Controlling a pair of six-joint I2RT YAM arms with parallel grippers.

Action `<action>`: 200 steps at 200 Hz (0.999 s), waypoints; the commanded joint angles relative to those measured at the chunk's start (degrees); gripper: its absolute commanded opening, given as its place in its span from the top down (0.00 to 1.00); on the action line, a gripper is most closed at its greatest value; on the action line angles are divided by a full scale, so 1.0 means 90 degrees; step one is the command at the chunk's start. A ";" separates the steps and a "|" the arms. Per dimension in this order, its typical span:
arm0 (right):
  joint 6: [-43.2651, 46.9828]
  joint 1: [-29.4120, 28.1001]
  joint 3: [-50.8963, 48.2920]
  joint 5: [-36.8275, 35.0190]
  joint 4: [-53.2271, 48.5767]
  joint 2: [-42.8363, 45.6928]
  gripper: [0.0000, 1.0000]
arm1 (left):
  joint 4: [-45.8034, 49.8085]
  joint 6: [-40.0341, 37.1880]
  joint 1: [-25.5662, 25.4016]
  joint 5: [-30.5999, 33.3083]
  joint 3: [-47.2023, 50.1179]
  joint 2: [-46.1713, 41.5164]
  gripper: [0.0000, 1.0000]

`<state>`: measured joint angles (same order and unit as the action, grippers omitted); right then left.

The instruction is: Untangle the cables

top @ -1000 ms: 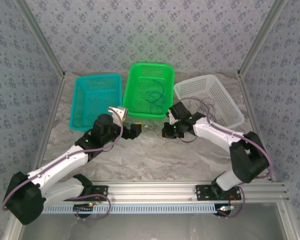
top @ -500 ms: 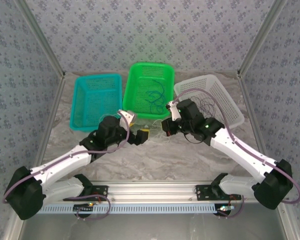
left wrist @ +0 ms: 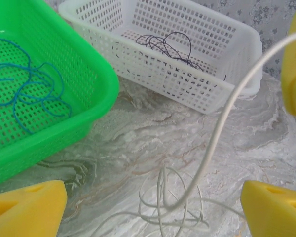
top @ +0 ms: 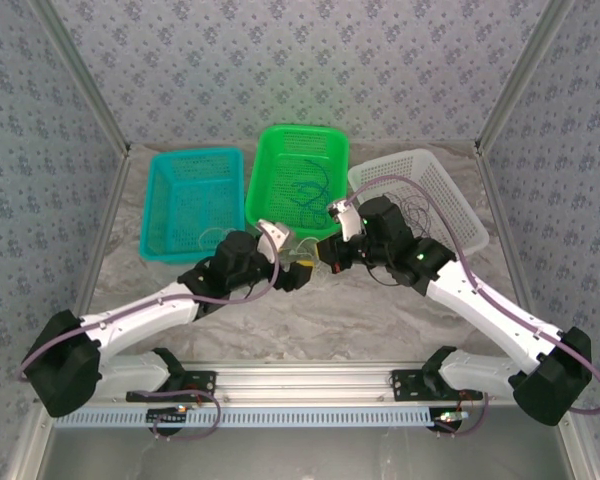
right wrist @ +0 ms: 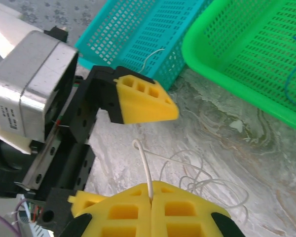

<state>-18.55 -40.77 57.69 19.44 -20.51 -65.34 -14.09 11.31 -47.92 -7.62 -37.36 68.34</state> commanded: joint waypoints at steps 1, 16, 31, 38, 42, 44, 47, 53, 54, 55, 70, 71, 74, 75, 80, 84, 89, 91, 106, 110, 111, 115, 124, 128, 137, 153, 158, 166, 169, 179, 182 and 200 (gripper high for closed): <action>0.0050 -0.0048 0.0001 0.0483 0.0237 0.0025 1.00 | -0.0556 -0.0220 -0.0114 0.0365 -0.0211 0.0106 0.10; 0.0039 -0.0050 -0.0021 0.0650 0.0306 0.0041 1.00 | -0.0586 -0.0261 -0.0125 0.0481 -0.0299 0.0240 0.14; 0.0020 -0.0050 -0.0033 0.0877 0.0371 0.0043 1.00 | -0.0553 -0.0300 -0.0140 0.0534 -0.0405 0.0378 0.23; 0.0020 -0.0050 -0.0027 0.0984 0.0361 0.0043 1.00 | -0.0585 -0.0290 -0.0148 0.0592 -0.0430 0.0431 0.30; 0.0035 -0.0050 -0.0025 0.1050 0.0326 0.0036 1.00 | -0.0614 -0.0278 -0.0154 0.0653 -0.0438 0.0448 0.35; 0.0038 -0.0050 -0.0024 0.1069 0.0307 0.0034 1.00 | -0.0625 -0.0267 -0.0166 0.0696 -0.0433 0.0460 0.37; 0.0044 -0.0047 -0.0022 0.1116 0.0281 0.0034 1.00 | -0.0650 -0.0254 -0.0171 0.0755 -0.0444 0.0479 0.40; 0.0065 -0.0033 -0.0023 0.1192 0.0222 0.0039 1.00 | -0.0691 -0.0256 -0.0180 0.0801 -0.0448 0.0504 0.45; 0.0062 -0.0036 -0.0023 0.1205 0.0206 0.0041 1.00 | -0.0701 -0.0258 -0.0176 0.0799 -0.0448 0.0508 0.45; 0.0060 -0.0033 -0.0018 0.1217 0.0197 0.0042 1.00 | -0.0705 -0.0255 -0.0180 0.0799 -0.0448 0.0515 0.46; 0.0075 -0.0022 -0.0047 0.1386 0.0047 0.0062 1.00 | -0.0706 -0.0302 -0.0203 0.0846 -0.0481 0.0571 0.55; 0.0077 -0.0026 -0.0050 0.1395 0.0040 0.0067 1.00 | -0.0708 -0.0310 -0.0203 0.0851 -0.0484 0.0576 0.56; 0.0090 -0.0030 -0.0052 0.1423 0.0002 0.0072 1.00 | -0.0701 -0.0322 -0.0203 0.0864 -0.0489 0.0599 0.58; 0.0094 -0.0030 -0.0053 0.1433 -0.0002 0.0077 1.00 | -0.0691 -0.0325 -0.0203 0.0870 -0.0493 0.0595 0.59; 0.0114 -0.0022 -0.0060 0.1452 -0.0068 0.0096 1.00 | -0.0653 -0.0329 -0.0204 0.0944 -0.0505 0.0616 0.64; 0.0134 -0.0013 -0.0062 0.1452 -0.0136 0.0116 1.00 | -0.0607 -0.0319 -0.0217 0.1028 -0.0517 0.0637 0.68; 0.0160 0.0011 -0.0077 0.1433 -0.0201 0.0144 1.00 | -0.0531 -0.0310 -0.0215 0.1147 -0.0521 0.0653 0.75; 0.0165 0.0019 -0.0081 0.1421 -0.0233 0.0161 1.00 | -0.0497 -0.0307 -0.0218 0.1212 -0.0520 0.0655 0.77; 0.0193 0.0124 -0.0123 0.1374 -0.0370 0.0326 1.00 | -0.0195 -0.0314 -0.0216 0.1655 -0.0550 0.0662 0.89; 0.0204 0.0174 -0.0124 0.1358 -0.0420 0.0376 1.00 | -0.0107 -0.0327 -0.0218 0.1770 -0.0558 0.0647 0.91; 0.0205 0.0179 -0.0122 0.1352 -0.0438 0.0390 1.00 | -0.0076 -0.0328 -0.0215 0.1796 -0.0561 0.0648 0.91; 0.0222 0.0221 -0.0124 0.1332 -0.0487 0.0436 1.00 | 0.0014 -0.0338 -0.0218 0.1923 -0.0570 0.0637 0.92; 0.0258 0.0329 -0.0121 0.1279 -0.0616 0.0549 1.00 | 0.0198 -0.0353 -0.0215 0.2211 -0.0570 0.0583 0.93; 0.0280 0.0374 -0.0121 0.1249 -0.0683 0.0593 1.00 | 0.0270 -0.0366 -0.0218 0.2331 -0.0565 0.0551 0.94; 0.0315 0.0468 -0.0111 0.1165 -0.0851 0.0655 1.00 | 0.0377 -0.0368 -0.0221 0.2582 -0.0546 0.0474 0.97; 0.0440 0.0574 -0.0049 0.0928 -0.1258 0.0622 1.00 | 0.0465 -0.0373 -0.0222 0.2927 -0.0526 0.0314 0.99; 0.0483 0.0601 -0.0014 0.0811 -0.1440 0.0585 1.00 | 0.0471 -0.0372 -0.0216 0.2980 -0.0519 0.0263 0.99; 0.0570 0.0604 0.0029 0.0612 -0.1729 0.0479 1.00 | 0.0481 -0.0395 -0.0218 0.3050 -0.0535 0.0199 1.00; 0.0596 0.0612 0.0055 0.0520 -0.1839 0.0446 1.00 | 0.0481 -0.0402 -0.0221 0.3055 -0.0544 0.0179 1.00; 0.0615 0.0620 0.0114 0.0126 -0.2120 0.0304 1.00 | 0.0481 -0.0437 -0.0214 0.3026 -0.0581 0.0135 1.00; 0.0623 0.0624 0.0132 0.0029 -0.2194 0.0263 1.00 | 0.0481 -0.0445 -0.0221 0.2995 -0.0592 0.0125 1.00; 0.0664 0.0643 0.0157 -0.0338 -0.2423 0.0026 1.00 | 0.0448 -0.0471 -0.0219 0.2517 -0.0676 0.0098 1.00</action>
<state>-14.46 -36.51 57.84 26.13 -30.09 -63.61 -13.34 7.38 -51.90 11.51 -42.00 71.33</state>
